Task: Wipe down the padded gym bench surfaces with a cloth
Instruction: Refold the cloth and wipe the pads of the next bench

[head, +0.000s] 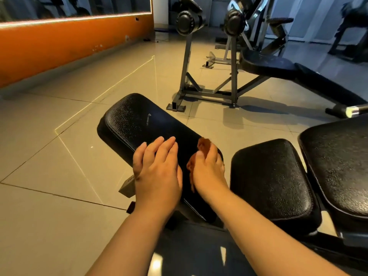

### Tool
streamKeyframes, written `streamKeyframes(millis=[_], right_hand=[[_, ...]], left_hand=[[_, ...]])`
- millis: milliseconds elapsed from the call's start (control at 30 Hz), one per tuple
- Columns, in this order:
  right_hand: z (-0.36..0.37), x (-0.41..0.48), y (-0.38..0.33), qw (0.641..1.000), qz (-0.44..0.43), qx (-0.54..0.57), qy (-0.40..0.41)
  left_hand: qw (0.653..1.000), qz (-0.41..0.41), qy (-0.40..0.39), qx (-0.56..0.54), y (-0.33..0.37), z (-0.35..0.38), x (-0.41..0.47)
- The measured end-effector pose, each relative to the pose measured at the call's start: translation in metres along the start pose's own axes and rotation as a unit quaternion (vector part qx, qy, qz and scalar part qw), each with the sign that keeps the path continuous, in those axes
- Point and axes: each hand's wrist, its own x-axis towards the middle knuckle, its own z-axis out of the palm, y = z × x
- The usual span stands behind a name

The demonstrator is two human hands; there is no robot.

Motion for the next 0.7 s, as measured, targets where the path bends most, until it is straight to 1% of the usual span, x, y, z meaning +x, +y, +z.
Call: streamKeyframes(millis=[67, 100, 133, 200, 233, 267, 300, 367, 433, 467, 533, 633, 700], right_hand=[[0.000, -0.008, 0.002, 0.994, -0.084, 0.006, -0.064], [-0.002, 0.001, 0.002, 0.992, -0.104, -0.005, -0.078], [-0.002, 0.015, 0.001, 0.991, -0.108, -0.015, -0.072], [-0.001, 0.037, -0.006, 0.997, -0.070, -0.005, -0.035], [0.001, 0.043, -0.014, 0.999, -0.048, 0.000, -0.025], [0.005, 0.043, -0.021, 0.998, -0.048, -0.002, -0.028], [0.007, 0.037, -0.026, 0.996, -0.074, -0.007, -0.042], [0.006, 0.017, -0.024, 0.984, -0.155, 0.000, -0.084], [-0.002, 0.003, -0.009, 0.974, -0.196, 0.010, -0.113], [-0.005, 0.005, 0.000, 0.974, -0.199, 0.012, -0.110], [-0.005, 0.023, 0.004, 0.982, -0.174, 0.016, -0.073], [0.008, 0.046, -0.019, 0.991, -0.129, 0.014, -0.044], [0.016, 0.040, -0.033, 0.986, -0.153, 0.014, -0.056]], left_hand=[[1.000, -0.005, 0.002, -0.001, 0.003, -0.001, 0.000], [1.000, -0.006, 0.005, -0.004, 0.004, -0.002, 0.000], [1.000, -0.006, 0.007, -0.006, 0.004, -0.002, 0.000], [1.000, -0.001, 0.008, -0.011, 0.004, -0.004, 0.000], [1.000, 0.001, 0.009, -0.014, 0.003, -0.006, 0.000], [1.000, 0.004, 0.010, -0.020, 0.002, -0.007, 0.000], [1.000, 0.008, 0.011, -0.029, 0.001, -0.008, -0.001], [0.998, 0.017, 0.014, -0.052, -0.001, -0.010, -0.002], [0.998, 0.019, 0.014, -0.065, -0.005, -0.013, -0.002], [0.998, 0.020, 0.014, -0.064, -0.007, -0.014, -0.002], [0.998, 0.030, 0.012, -0.057, -0.010, -0.015, -0.002], [0.998, 0.029, 0.018, -0.043, -0.011, -0.017, 0.000], [0.999, 0.002, 0.034, -0.043, -0.012, -0.020, 0.003]])
